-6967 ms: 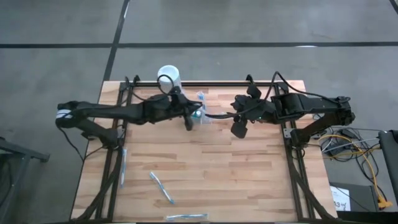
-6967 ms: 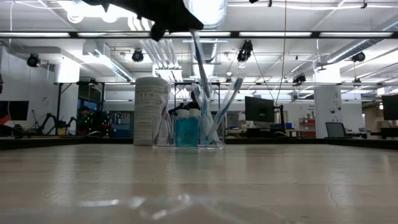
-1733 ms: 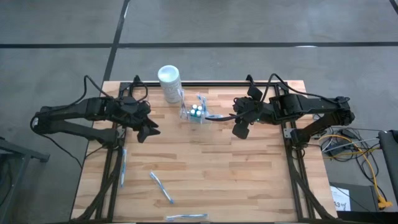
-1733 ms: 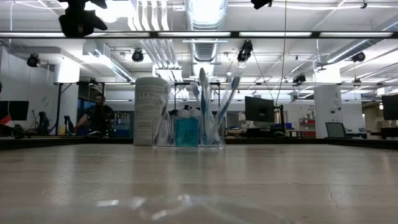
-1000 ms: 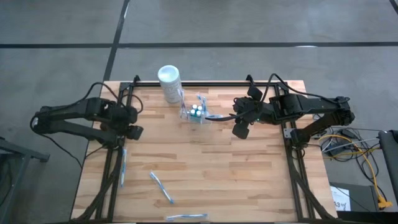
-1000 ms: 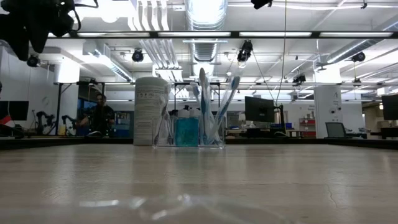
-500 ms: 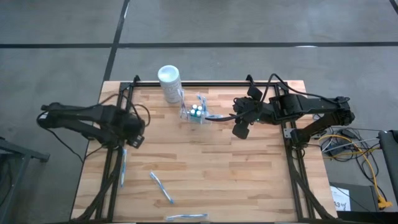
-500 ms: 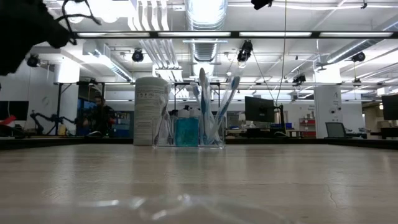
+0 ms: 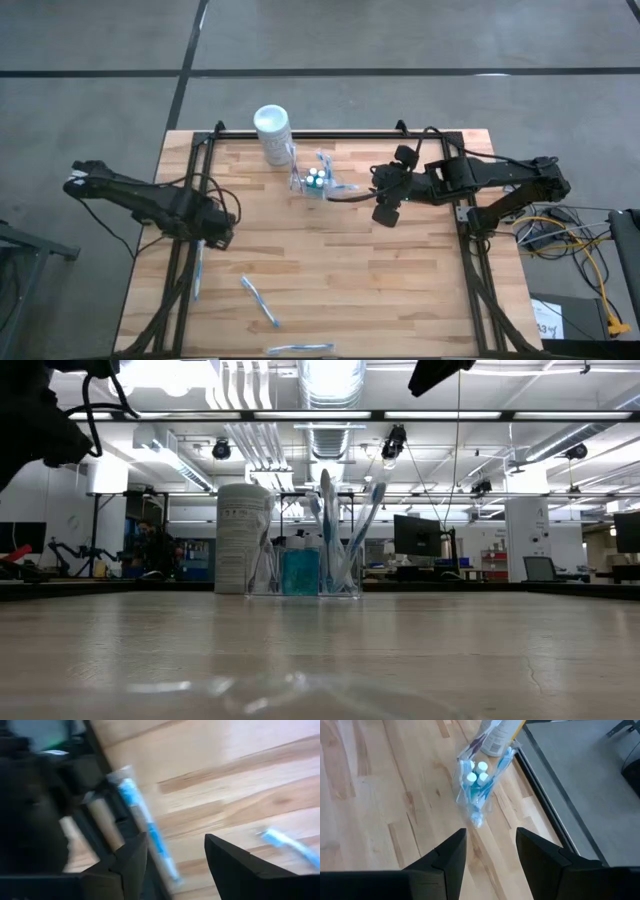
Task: Pick & Place toothbrushing station
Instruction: Put the blue toothbrush into the right of the transparent organizer
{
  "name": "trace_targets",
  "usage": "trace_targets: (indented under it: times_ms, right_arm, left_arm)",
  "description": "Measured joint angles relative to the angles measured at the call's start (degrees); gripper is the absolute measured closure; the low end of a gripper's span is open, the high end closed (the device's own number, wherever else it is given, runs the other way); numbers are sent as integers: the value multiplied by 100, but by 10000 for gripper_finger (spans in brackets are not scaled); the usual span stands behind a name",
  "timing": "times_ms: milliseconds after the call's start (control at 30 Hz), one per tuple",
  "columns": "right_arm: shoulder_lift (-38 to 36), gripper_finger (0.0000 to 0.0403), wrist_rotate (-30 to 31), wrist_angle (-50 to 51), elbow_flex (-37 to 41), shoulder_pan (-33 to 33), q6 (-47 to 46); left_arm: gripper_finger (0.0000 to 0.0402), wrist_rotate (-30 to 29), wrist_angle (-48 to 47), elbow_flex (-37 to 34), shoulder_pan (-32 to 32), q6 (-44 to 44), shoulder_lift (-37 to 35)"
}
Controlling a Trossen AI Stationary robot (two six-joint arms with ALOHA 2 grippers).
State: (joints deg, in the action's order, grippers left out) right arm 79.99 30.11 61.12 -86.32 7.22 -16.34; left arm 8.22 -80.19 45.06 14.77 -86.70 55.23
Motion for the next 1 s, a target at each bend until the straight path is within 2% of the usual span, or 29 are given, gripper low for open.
trace_targets:
  times_ms: [300, 533, 733, 1000]
  right_arm:
    - [-2, 234, 0, -320, 273, 0, -38]
    - [-2, 234, 0, -554, 231, 0, 313]
    - [-2, 234, 0, -649, 231, 0, 482]
    - [-2, 234, 0, -649, 231, 0, 746]
  left_arm:
    - [200, -102, 753, -395, 237, -986, 242]
    - [200, 24, 720, -413, 314, -786, 946]
    - [200, 642, 696, -267, 371, -549, 1526]
    - [200, 137, 682, 186, 388, -709, 1595]
